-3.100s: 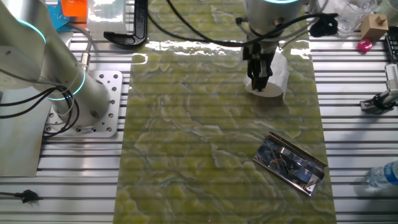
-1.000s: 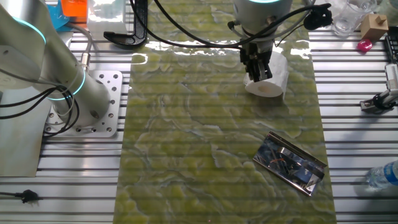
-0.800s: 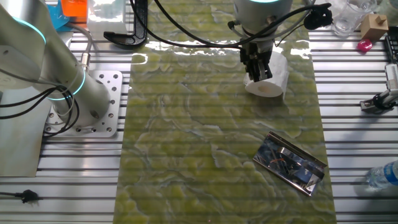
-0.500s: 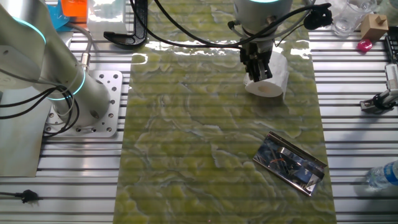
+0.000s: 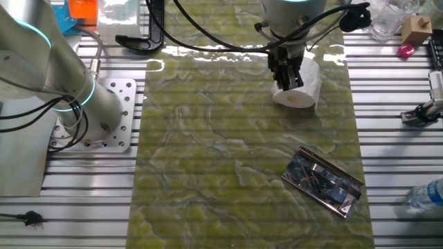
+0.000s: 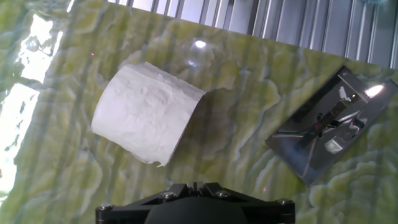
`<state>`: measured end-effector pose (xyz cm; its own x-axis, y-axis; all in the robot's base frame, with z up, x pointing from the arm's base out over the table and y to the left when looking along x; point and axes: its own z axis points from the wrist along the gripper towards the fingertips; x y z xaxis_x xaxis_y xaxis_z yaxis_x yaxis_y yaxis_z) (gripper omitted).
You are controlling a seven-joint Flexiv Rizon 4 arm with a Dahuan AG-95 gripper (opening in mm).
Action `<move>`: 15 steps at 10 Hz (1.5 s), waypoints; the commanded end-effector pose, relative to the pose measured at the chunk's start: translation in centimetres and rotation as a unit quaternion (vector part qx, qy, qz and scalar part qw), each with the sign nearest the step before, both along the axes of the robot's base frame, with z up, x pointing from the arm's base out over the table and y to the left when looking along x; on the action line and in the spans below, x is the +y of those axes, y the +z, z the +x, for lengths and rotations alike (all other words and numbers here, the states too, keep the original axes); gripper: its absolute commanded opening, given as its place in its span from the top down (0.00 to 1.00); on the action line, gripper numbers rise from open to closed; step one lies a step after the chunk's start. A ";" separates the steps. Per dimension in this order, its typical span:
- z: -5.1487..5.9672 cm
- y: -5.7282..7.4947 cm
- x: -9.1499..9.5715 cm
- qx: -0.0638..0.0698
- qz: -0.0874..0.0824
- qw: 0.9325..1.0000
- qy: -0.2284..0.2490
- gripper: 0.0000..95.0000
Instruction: Put the toilet paper on its holder
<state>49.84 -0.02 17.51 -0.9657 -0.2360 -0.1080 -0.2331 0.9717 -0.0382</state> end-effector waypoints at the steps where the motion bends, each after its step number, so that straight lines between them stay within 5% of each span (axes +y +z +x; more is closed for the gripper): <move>1: -0.1 0.1 0.0 0.006 0.001 1.000 0.003 1.00; 4: -0.2 0.3 0.1 0.040 0.002 0.999 -0.007 1.00; 15: -0.2 0.4 0.2 0.058 -0.001 0.998 0.005 1.00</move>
<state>49.80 0.19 17.97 -0.9696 -0.2447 0.0079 -0.2448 0.9695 -0.0118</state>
